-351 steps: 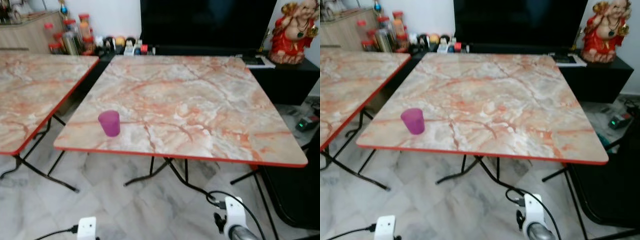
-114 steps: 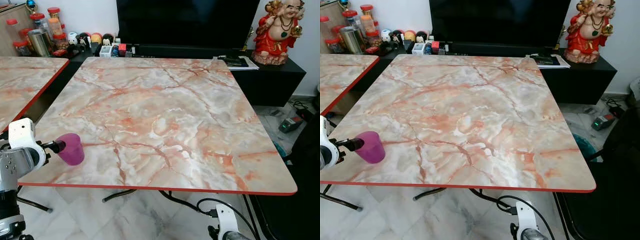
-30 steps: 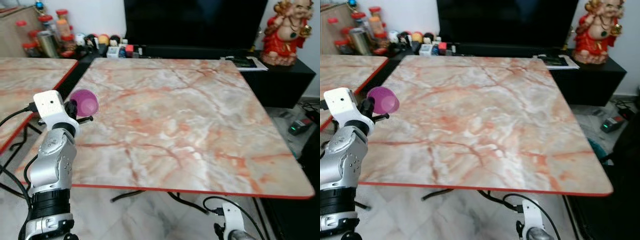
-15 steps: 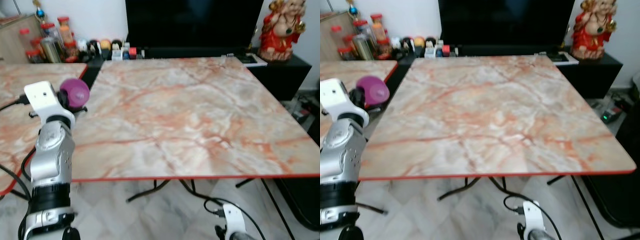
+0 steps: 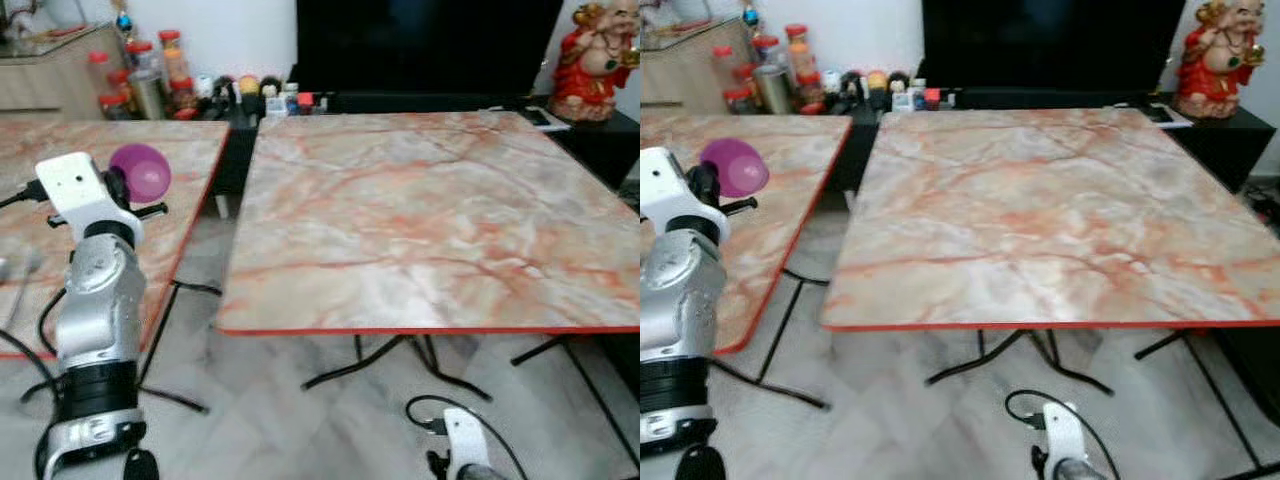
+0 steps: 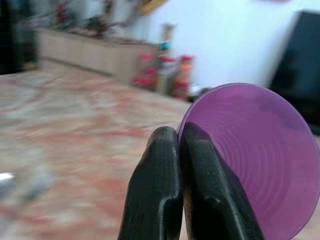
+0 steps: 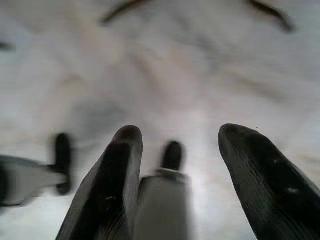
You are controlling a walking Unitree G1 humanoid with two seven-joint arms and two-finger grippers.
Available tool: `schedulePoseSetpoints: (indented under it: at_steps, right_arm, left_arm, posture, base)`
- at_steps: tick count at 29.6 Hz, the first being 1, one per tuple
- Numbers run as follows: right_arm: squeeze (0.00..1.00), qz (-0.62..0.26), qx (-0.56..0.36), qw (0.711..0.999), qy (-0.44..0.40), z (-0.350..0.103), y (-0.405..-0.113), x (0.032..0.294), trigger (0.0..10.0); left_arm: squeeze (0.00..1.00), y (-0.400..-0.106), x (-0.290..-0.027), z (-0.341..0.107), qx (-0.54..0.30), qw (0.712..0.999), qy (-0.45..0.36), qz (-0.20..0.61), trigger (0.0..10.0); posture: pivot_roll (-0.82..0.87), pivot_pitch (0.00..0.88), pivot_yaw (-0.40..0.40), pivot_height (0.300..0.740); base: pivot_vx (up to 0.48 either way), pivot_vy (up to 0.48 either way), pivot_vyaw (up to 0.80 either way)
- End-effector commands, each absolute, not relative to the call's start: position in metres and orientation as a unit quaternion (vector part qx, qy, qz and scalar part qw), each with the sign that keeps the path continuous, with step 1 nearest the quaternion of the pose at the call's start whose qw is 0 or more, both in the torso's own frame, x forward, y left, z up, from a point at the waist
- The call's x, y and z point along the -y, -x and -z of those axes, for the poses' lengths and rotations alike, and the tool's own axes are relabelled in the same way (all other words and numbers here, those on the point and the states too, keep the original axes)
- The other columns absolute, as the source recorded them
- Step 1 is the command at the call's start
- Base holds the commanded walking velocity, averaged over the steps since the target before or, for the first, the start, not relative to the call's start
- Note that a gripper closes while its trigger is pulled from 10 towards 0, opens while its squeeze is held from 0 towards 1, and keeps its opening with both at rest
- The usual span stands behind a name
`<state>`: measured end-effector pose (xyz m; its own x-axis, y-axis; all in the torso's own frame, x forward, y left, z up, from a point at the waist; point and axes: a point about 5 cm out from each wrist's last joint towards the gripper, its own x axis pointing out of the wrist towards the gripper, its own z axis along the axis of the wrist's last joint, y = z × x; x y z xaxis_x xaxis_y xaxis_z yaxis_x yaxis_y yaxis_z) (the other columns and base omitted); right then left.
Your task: Setting the table
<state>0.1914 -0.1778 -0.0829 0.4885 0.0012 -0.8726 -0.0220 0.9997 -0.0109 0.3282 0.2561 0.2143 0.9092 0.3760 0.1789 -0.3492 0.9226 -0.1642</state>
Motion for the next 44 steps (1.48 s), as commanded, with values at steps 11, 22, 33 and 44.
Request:
schedulePoseSetpoints:
  at_steps: [11,22,33,44]
  right_arm:
    - [0.0,0.008,-0.487,0.874,0.009,0.078,-0.199,0.187,10.0]
    - [0.0,0.011,-0.479,0.878,0.007,0.077,-0.199,0.188,10.0]
    - [0.0,0.009,-0.477,0.879,0.004,0.078,-0.198,0.188,10.0]
    - [0.0,0.006,-0.48,0.877,0.008,0.078,-0.197,0.188,10.0]
  left_arm:
    - [0.0,-0.318,-0.267,-0.217,0.135,0.966,0.055,-0.215,10.0]
    - [0.0,-0.313,-0.254,-0.217,0.166,0.963,0.043,-0.208,10.0]
    - [0.0,-0.317,-0.248,-0.227,0.186,0.963,0.035,-0.194,10.0]
    - [0.0,-0.319,-0.246,-0.232,0.194,0.963,0.034,-0.183,10.0]
  posture:
    - [0.08,0.0,-0.011,0.74]
    - [0.08,0.0,-0.012,0.74]
    - [0.08,0.0,-0.01,0.74]
    - [0.08,0.0,-0.011,0.74]
  base:
    - [0.0,0.48,0.0]
    - [0.0,0.48,0.0]
    - [0.0,0.48,0.0]
    - [0.0,0.48,0.0]
